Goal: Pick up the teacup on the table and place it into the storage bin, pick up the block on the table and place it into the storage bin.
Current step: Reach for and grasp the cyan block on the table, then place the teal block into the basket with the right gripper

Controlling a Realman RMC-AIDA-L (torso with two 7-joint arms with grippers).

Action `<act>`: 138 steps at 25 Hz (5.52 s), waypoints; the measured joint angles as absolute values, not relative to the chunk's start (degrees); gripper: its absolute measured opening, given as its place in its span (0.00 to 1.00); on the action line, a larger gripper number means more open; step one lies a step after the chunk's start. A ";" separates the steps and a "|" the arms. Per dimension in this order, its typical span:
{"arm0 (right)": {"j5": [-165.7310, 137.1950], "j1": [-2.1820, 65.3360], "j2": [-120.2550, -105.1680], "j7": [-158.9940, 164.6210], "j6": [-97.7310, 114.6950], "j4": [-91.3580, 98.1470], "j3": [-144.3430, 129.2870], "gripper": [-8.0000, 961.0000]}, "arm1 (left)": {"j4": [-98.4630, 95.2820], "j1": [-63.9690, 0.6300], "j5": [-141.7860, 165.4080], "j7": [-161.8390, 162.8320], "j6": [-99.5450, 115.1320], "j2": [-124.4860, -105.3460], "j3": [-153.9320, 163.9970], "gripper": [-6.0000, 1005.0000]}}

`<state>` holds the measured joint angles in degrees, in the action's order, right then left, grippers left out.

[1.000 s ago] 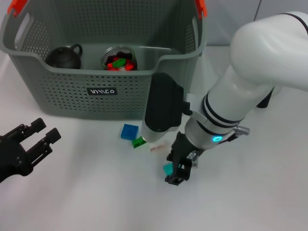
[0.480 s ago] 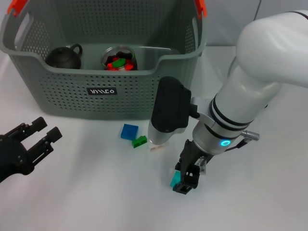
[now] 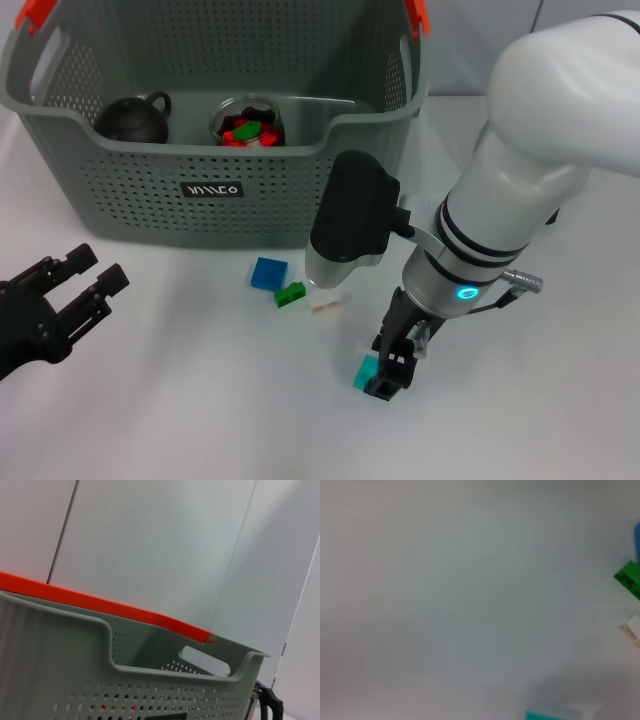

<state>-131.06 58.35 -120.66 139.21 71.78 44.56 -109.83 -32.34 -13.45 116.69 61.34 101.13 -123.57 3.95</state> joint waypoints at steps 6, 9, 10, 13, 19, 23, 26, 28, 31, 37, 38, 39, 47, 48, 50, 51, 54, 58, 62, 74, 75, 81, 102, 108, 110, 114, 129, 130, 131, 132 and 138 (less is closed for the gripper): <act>-131.76 58.44 -120.93 139.76 71.74 44.57 -110.35 0.59 | -31.86 -13.61 116.91 61.34 100.08 -123.58 3.95 0.53; -131.67 58.45 -120.94 139.76 71.46 44.56 -110.35 0.59 | -31.84 -13.62 116.91 61.34 100.04 -123.58 3.95 0.53; -131.68 58.45 -120.94 139.76 71.39 44.57 -110.36 0.59 | -31.83 -13.62 116.90 61.34 100.03 -123.58 3.95 0.53; -131.44 58.29 -120.99 139.48 71.52 44.60 -110.40 0.59 | -31.82 -13.62 116.81 61.34 100.02 -123.58 3.95 0.53; -130.79 57.78 -120.82 139.23 72.09 45.82 -110.00 0.59 | -31.81 -13.68 116.70 61.34 100.01 -123.58 4.03 0.53; -130.71 57.75 -120.78 139.58 72.58 45.97 -109.92 0.59 | -31.76 -13.83 116.70 61.34 100.01 -123.58 4.05 0.53; -130.69 57.74 -120.81 140.26 73.02 45.99 -109.94 0.59 | -31.73 -13.87 116.70 61.34 100.01 -123.58 4.04 0.53; -130.69 57.74 -120.89 141.28 73.06 46.04 -110.13 0.59 | -31.72 -13.88 116.70 61.34 100.00 -123.58 4.01 0.53; -130.89 57.74 -120.93 142.84 72.97 46.06 -110.31 0.59 | -31.72 -13.89 116.70 61.35 99.97 -123.58 3.97 0.53; -130.96 57.74 -120.93 145.02 72.37 46.06 -110.39 0.59 | -31.72 -13.89 116.89 61.34 99.35 -123.58 3.95 0.53; -130.96 57.74 -120.94 145.41 72.36 46.06 -110.39 0.59 | -31.71 -13.89 116.94 61.35 99.26 -123.58 3.95 0.53; -130.96 57.74 -120.94 145.74 72.35 46.06 -110.39 0.59 | -31.69 -13.89 116.96 61.34 99.23 -123.58 3.95 0.53; -131.04 57.74 -120.94 148.41 72.31 45.60 -110.67 0.59 | -31.64 -13.89 116.99 61.35 99.17 -123.58 3.95 0.53; -131.04 57.74 -120.94 148.81 72.29 45.55 -110.67 0.59 | -31.64 -13.87 116.99 61.34 99.13 -123.58 3.95 0.53; -131.05 57.74 -120.94 149.28 72.28 45.49 -110.66 0.59 | -31.63 -13.84 116.99 61.34 99.08 -123.58 3.95 0.53; -131.05 57.74 -120.93 149.53 72.26 45.46 -110.66 0.59 | -31.64 -13.82 116.99 61.34 99.05 -123.58 3.95 0.53; -131.05 57.74 -120.94 150.00 72.01 45.40 -110.69 0.59 | -31.64 -13.77 116.99 61.35 98.95 -123.58 3.95 0.53; -131.05 57.74 -120.94 150.06 71.68 45.28 -110.95 0.59 | -31.64 -13.71 116.98 61.35 98.83 -123.58 3.95 0.53; -131.04 57.41 -120.94 149.60 71.24 45.26 -111.33 0.59 | -31.64 -13.71 116.98 61.34 98.78 -123.63 3.95 0.53; -131.77 57.13 -120.94 149.76 70.88 45.26 -111.53 0.59 | -31.32 -13.78 117.04 61.35 98.45 -123.66 3.96 0.53; -132.06 57.12 -120.94 149.93 70.85 45.29 -111.53 0.59 | -31.30 -13.78 117.05 61.35 98.45 -123.66 3.96 0.53; -132.49 56.95 -120.75 150.25 71.09 46.52 -111.07 0.59 | -31.19 -13.80 117.07 61.35 98.45 -123.66 3.95 0.53; -132.54 56.51 -120.93 149.24 71.63 46.92 -111.71 0.58 | -30.94 -13.89 117.07 61.35 98.44 -123.66 4.05 0.53; -132.54 56.39 -120.93 148.75 72.04 47.26 -111.71 0.50 | -30.93 -13.88 117.06 61.35 98.44 -123.67 3.97 0.53; -132.50 56.30 -120.93 148.73 72.16 47.42 -111.62 0.44 | -30.93 -13.88 117.05 61.34 98.44 -123.66 3.96 0.53; -132.24 55.15 -120.53 148.76 72.90 50.35 -109.77 0.44 | -30.93 -13.84 117.03 61.34 98.44 -123.67 3.95 0.53; -121.77 44.44 -120.09 136.77 89.76 76.98 -73.63 0.44 | -30.93 -13.75 116.71 61.43 98.43 -123.58 3.86 0.53; -120.40 44.86 -120.08 135.93 89.89 77.19 -71.69 0.44 | -30.93 -13.78 116.71 61.45 98.43 -123.58 3.87 0.53; -119.67 45.72 -120.07 135.55 89.44 77.24 -69.70 0.44 | -30.93 -13.82 116.71 61.49 98.43 -123.58 3.87 0.53; -119.52 46.60 -120.07 135.43 88.81 77.24 -68.35 0.44 | -30.94 -13.84 116.71 61.51 98.44 -123.57 3.86 0.53; -127.14 55.35 -120.30 138.28 81.20 74.88 -64.71 0.44 | -30.94 -13.97 116.71 61.60 98.74 -123.57 3.87 0.53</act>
